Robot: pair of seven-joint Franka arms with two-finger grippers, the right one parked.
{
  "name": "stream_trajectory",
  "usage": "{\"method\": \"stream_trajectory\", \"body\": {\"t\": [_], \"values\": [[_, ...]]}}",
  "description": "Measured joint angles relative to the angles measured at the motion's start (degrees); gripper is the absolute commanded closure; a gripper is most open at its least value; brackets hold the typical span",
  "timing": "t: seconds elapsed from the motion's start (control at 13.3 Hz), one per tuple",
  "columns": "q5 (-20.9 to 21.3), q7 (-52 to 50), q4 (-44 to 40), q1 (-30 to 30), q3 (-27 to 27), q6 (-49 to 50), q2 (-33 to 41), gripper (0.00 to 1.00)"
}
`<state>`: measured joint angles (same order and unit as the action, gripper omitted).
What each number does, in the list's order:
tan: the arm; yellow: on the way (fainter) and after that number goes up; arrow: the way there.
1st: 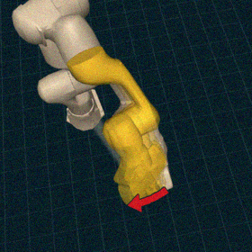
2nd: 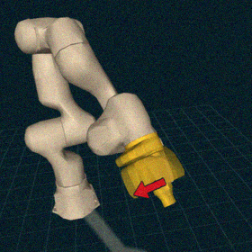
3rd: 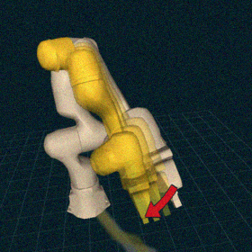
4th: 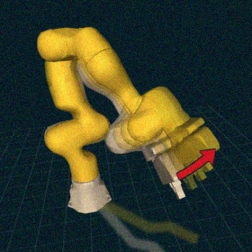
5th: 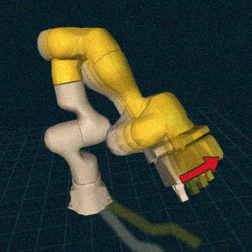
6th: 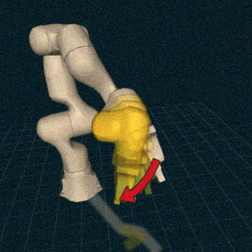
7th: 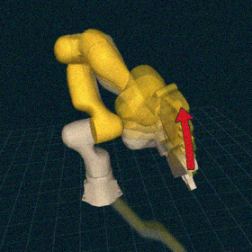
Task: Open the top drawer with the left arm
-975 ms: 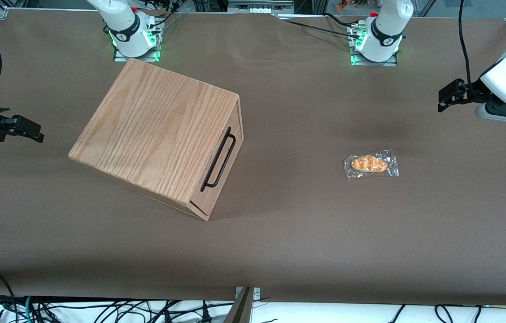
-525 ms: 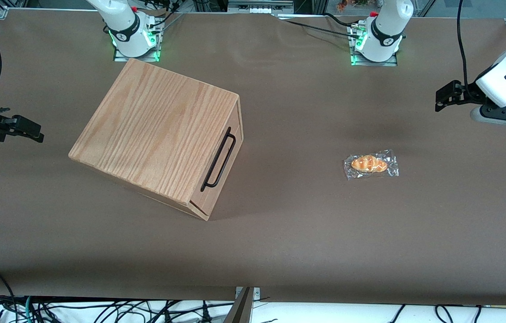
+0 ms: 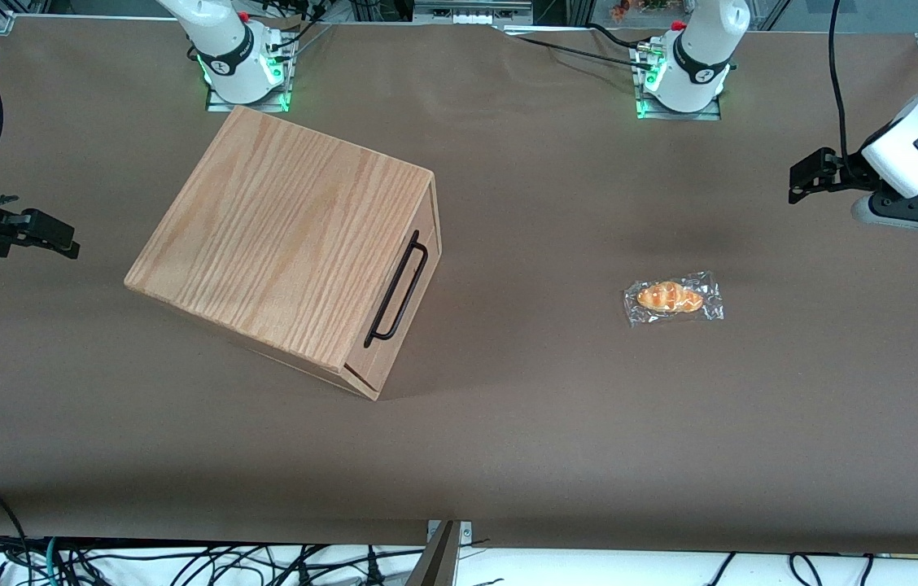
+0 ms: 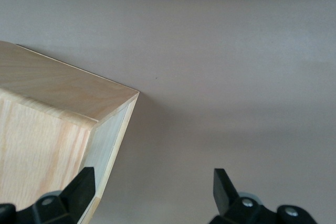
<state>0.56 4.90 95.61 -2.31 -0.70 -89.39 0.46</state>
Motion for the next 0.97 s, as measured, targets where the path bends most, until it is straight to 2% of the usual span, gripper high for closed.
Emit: {"method": "stream_trajectory", "body": {"t": [0.3,0.6,0.9,0.97], "values": [[-0.2,0.3,0.0,-0.6,-0.3,1.0,0.0,0.00],[-1.2,-0.2,-1.1,-6.9,-3.0,0.9,-2.3,0.00],[-12.7,-0.2,-10.5,-9.0,-3.3,0.3,-12.7,0.00],[-14.3,-0.1,-12.4,-9.9,-3.4,-1.1,-15.6,0.00]]}}
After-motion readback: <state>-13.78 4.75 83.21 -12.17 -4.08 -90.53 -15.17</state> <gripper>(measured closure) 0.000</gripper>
